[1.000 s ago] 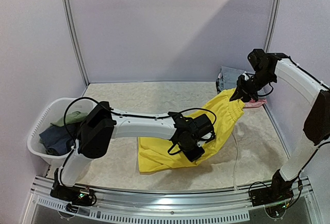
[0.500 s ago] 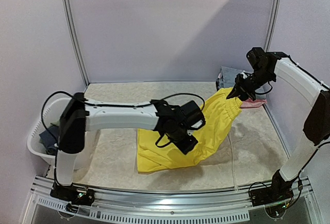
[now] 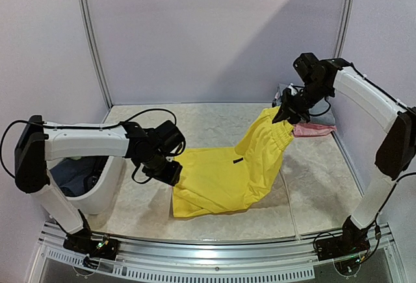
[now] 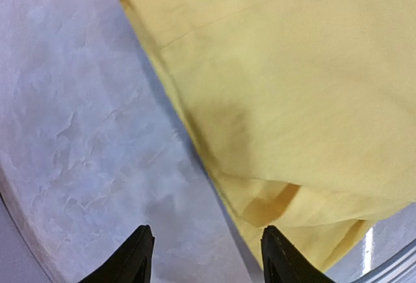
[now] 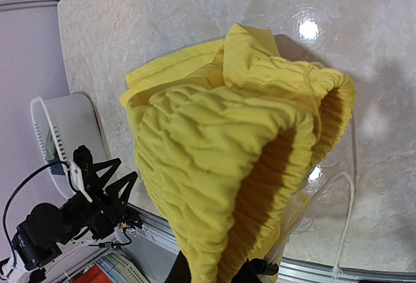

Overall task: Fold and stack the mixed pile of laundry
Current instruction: Fold the rectangle-folded shorts at the center of the board.

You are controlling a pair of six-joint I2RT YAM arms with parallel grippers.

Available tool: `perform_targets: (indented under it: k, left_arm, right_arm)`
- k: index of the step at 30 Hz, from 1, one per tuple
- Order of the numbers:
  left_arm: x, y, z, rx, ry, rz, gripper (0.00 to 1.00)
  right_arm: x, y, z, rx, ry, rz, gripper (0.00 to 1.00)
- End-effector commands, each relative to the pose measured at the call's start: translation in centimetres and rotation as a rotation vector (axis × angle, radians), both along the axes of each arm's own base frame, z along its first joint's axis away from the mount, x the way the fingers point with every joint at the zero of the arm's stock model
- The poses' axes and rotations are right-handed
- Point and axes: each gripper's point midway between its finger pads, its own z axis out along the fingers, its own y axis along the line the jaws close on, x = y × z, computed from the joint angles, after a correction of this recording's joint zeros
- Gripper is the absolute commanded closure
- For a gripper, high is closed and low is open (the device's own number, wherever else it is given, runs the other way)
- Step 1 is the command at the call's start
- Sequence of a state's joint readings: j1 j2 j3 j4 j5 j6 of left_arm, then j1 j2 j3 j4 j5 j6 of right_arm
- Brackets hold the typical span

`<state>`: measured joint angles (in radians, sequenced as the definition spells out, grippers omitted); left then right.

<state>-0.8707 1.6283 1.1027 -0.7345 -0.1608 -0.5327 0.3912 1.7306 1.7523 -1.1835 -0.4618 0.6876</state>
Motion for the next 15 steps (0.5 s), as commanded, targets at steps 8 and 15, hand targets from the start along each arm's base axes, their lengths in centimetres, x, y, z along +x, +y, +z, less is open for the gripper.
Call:
perform_targets:
  k: [8,15]
  left_arm:
    - [-0.9,4.1,-4.1,0.023,0.117,0.135,0.48]
    - [-0.5,3.5,-5.9,0.016,0.151,0.121,0.5]
  right_arm:
    - [0.0,8.6,-0.5,0.002,-0.032,0.118,1.0]
    - [0.0,12.8,-2.0,0.022,-0.018,0.156,1.0]
